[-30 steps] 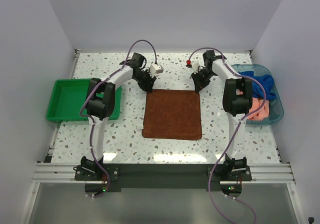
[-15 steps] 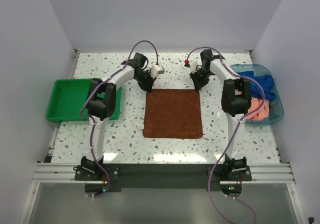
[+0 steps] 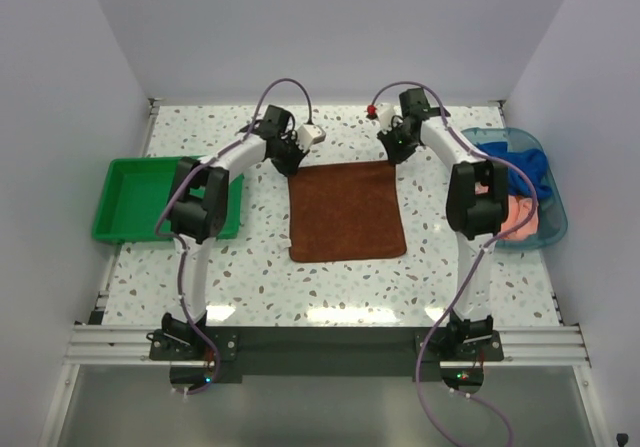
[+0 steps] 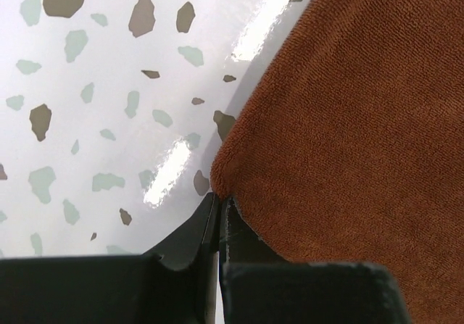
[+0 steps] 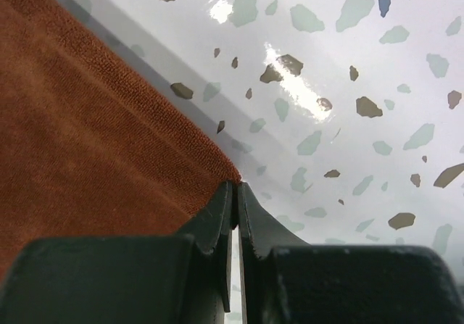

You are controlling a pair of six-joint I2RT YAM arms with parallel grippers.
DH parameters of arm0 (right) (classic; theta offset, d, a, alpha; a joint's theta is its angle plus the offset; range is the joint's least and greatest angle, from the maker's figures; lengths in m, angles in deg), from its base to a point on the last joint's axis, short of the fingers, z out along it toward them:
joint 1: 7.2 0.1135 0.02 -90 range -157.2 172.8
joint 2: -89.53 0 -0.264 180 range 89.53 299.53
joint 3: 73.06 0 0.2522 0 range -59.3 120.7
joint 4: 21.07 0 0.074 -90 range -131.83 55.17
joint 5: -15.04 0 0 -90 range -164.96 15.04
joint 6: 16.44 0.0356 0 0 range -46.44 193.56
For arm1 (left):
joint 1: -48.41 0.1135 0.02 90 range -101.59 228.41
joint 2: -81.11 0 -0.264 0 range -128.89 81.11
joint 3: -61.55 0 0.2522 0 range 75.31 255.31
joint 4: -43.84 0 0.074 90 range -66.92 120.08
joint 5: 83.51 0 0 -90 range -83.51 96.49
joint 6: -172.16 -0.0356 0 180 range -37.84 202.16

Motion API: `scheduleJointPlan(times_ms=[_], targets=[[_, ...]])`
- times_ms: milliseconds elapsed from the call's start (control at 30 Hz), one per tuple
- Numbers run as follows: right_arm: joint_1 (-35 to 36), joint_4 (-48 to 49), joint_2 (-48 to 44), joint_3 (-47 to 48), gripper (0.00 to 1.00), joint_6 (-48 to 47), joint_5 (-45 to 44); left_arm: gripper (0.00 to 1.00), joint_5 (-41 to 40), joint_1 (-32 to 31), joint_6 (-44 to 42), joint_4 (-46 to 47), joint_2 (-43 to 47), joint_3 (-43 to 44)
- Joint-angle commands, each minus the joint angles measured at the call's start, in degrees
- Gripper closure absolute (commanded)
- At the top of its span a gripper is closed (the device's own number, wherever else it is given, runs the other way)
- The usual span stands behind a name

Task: Fold and stack the towels
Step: Fold the towel

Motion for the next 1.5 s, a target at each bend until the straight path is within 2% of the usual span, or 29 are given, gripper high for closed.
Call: scheduleJointPlan(times_ms=[0,133,433,633,1000,1033,1200,1467], targets=[[0.4,3.2,-8.1,-4.1,1.0,0.4,-3.8,1.0,-4.0,0.6,2.5,3.8,6.7,-3.8],[1.5,4.0,-12.7,-8.0,1.0,1.0,-5.7,1.0,-5.8,0.1,5.8,6.3,13.3,-9.1],[2.7,2.9,-23.3,-17.7,1.0,6.0,-8.2,1.0,-13.1,-5.3,13.2,9.2,25.9,-21.9],[2.8,4.7,-30.8,-27.4,1.0,13.2,-9.2,1.0,-16.0,-6.3,19.0,10.2,32.8,-31.3],[2.9,3.8,-40.3,-42.8,1.0,26.4,-7.9,1.0,-8.8,-9.2,27.7,8.3,42.7,-41.6],[2.9,3.8,-40.7,-43.4,1.0,27.0,-8.2,1.0,-8.7,-9.3,30.5,8.4,43.9,-42.2],[3.0,3.6,-41.3,-44.2,1.0,28.8,-10.6,1.0,-3.7,-9.6,33.9,10.2,46.7,-47.3],[2.9,5.4,-41.5,-45.1,1.0,32.3,-10.4,1.0,1.0,-10.4,38.4,14.4,45.6,-52.9]])
